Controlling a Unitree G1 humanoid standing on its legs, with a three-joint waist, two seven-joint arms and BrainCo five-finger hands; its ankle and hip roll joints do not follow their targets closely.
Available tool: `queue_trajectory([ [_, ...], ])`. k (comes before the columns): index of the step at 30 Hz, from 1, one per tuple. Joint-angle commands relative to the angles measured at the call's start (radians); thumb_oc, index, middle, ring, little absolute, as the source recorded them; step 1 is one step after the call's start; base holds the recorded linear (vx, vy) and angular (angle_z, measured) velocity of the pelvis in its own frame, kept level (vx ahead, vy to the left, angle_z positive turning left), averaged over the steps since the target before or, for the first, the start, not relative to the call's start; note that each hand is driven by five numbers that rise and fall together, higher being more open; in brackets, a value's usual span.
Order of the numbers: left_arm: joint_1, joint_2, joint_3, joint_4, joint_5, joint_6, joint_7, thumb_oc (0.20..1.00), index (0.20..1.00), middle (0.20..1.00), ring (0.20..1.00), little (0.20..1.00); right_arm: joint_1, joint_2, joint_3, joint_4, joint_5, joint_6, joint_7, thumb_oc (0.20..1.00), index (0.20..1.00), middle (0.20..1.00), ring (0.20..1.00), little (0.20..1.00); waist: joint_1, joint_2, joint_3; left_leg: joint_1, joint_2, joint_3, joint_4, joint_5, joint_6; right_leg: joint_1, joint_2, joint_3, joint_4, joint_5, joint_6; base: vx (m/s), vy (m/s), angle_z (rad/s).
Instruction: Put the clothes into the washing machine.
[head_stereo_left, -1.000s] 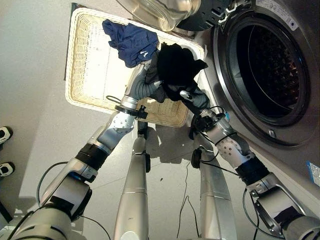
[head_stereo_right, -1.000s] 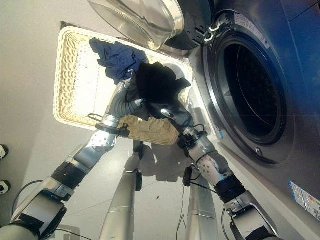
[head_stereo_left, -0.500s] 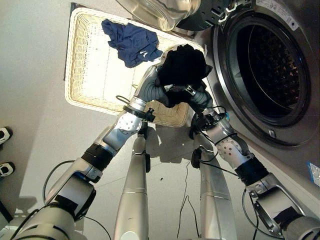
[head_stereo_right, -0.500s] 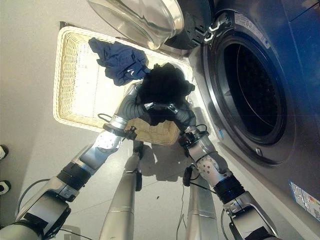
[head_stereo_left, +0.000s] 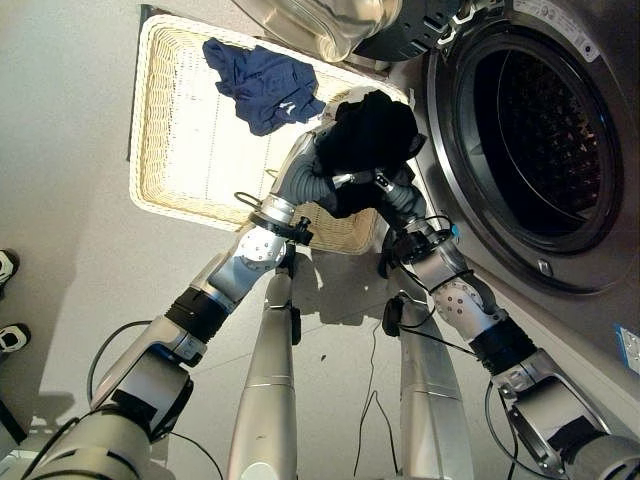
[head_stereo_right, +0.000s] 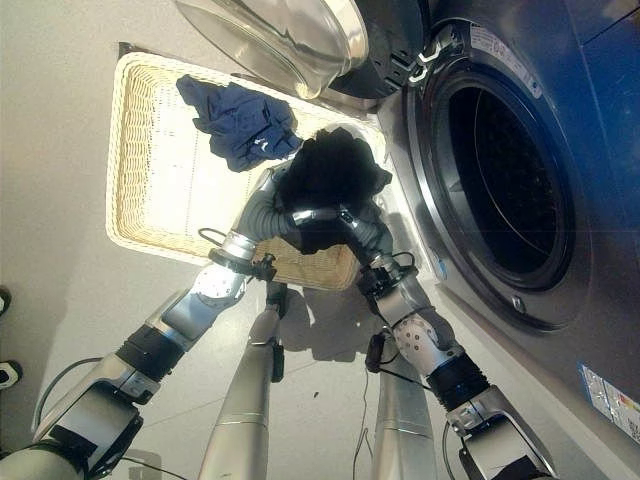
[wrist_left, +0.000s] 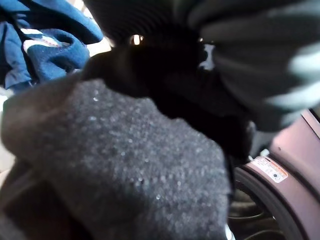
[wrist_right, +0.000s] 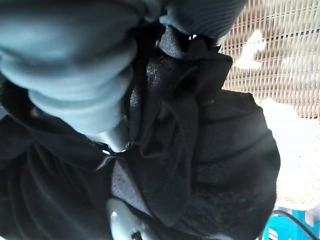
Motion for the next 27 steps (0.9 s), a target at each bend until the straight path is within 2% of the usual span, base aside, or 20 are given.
queue_trajectory([
  [1, 0.003, -0.043, -0.043, -0.133, -0.005, -0.018, 0.030, 1.000, 1.000, 1.000, 1.000, 1.000, -0.041, 0.058, 0.033, -0.149, 0.010, -0.059, 0.040, 0.200, 0.200, 0.200, 0.200, 0.200, 0.000, 0.025, -0.001, -0.029, -0.151, -0.015, -0.001, 0.049, 0.105, 0.027, 0.075, -0.092, -0.028, 0.052, 0.090, 0.00, 0.000, 0.00],
  [12, 0.038, -0.058, 0.024, -0.078, -0.057, -0.005, 0.196, 1.000, 1.000, 1.000, 1.000, 1.000, -0.031, 0.041, -0.019, -0.119, 0.010, -0.102, 0.023, 0.200, 0.200, 0.200, 0.200, 0.200, 0.003, 0.019, -0.001, -0.022, -0.147, -0.015, 0.005, 0.049, 0.103, 0.035, 0.078, -0.091, -0.011, 0.045, 0.089, 0.00, 0.000, 0.00],
  [13, 0.047, -0.058, 0.045, -0.066, -0.054, -0.005, 0.246, 1.000, 1.000, 1.000, 1.000, 1.000, -0.024, 0.040, -0.027, -0.119, 0.007, -0.111, 0.022, 0.200, 0.200, 0.200, 0.200, 0.200, 0.003, 0.018, -0.001, -0.022, -0.147, -0.014, 0.007, 0.048, 0.102, 0.035, 0.079, -0.091, -0.007, 0.044, 0.088, 0.00, 0.000, 0.00],
  [14, 0.048, -0.058, 0.046, -0.065, -0.052, -0.003, 0.256, 1.000, 1.000, 1.000, 1.000, 1.000, -0.023, 0.040, -0.028, -0.119, 0.006, -0.112, 0.021, 0.200, 0.200, 0.200, 0.200, 0.200, 0.003, 0.018, -0.001, -0.021, -0.147, -0.014, 0.007, 0.048, 0.102, 0.035, 0.079, -0.091, -0.007, 0.044, 0.088, 0.00, 0.000, 0.00],
  [16, 0.056, -0.061, 0.081, -0.038, -0.009, 0.019, 0.393, 1.000, 1.000, 1.000, 1.000, 1.000, -0.021, 0.043, -0.041, -0.120, 0.006, -0.116, 0.008, 0.200, 0.200, 0.200, 0.200, 0.200, 0.004, 0.016, -0.001, -0.020, -0.146, -0.015, 0.004, 0.049, 0.101, 0.036, 0.081, -0.091, -0.008, 0.042, 0.087, 0.00, 0.000, 0.00],
  [19, 0.063, -0.061, 0.111, -0.024, 0.025, 0.023, 0.484, 1.000, 1.000, 1.000, 1.000, 1.000, -0.022, 0.043, -0.048, -0.120, 0.010, -0.115, 0.000, 0.200, 0.200, 0.200, 0.200, 0.200, 0.006, 0.015, -0.001, -0.021, -0.144, -0.014, 0.005, 0.048, 0.100, 0.034, 0.081, -0.092, -0.004, 0.039, 0.086, 0.00, 0.000, 0.00],
  [22, 0.061, -0.059, 0.157, 0.001, 0.112, 0.029, 0.620, 1.000, 1.000, 1.000, 1.000, 1.000, -0.020, 0.042, -0.054, -0.117, 0.013, -0.115, -0.005, 0.200, 0.200, 0.200, 0.200, 0.200, 0.008, 0.013, -0.001, -0.025, -0.141, -0.013, 0.008, 0.048, 0.096, 0.030, 0.080, -0.094, 0.004, 0.035, 0.086, 0.00, 0.000, 0.00],
  [27, 0.044, -0.057, 0.189, 0.040, 0.121, 0.051, 0.687, 1.000, 1.000, 1.000, 1.000, 1.000, -0.023, 0.046, -0.060, -0.106, 0.009, -0.123, -0.018, 0.200, 0.200, 0.200, 0.200, 0.200, 0.008, 0.011, -0.001, -0.028, -0.136, -0.010, 0.010, 0.048, 0.090, 0.027, 0.080, -0.094, 0.012, 0.030, 0.087, 0.00, 0.000, 0.00],
])
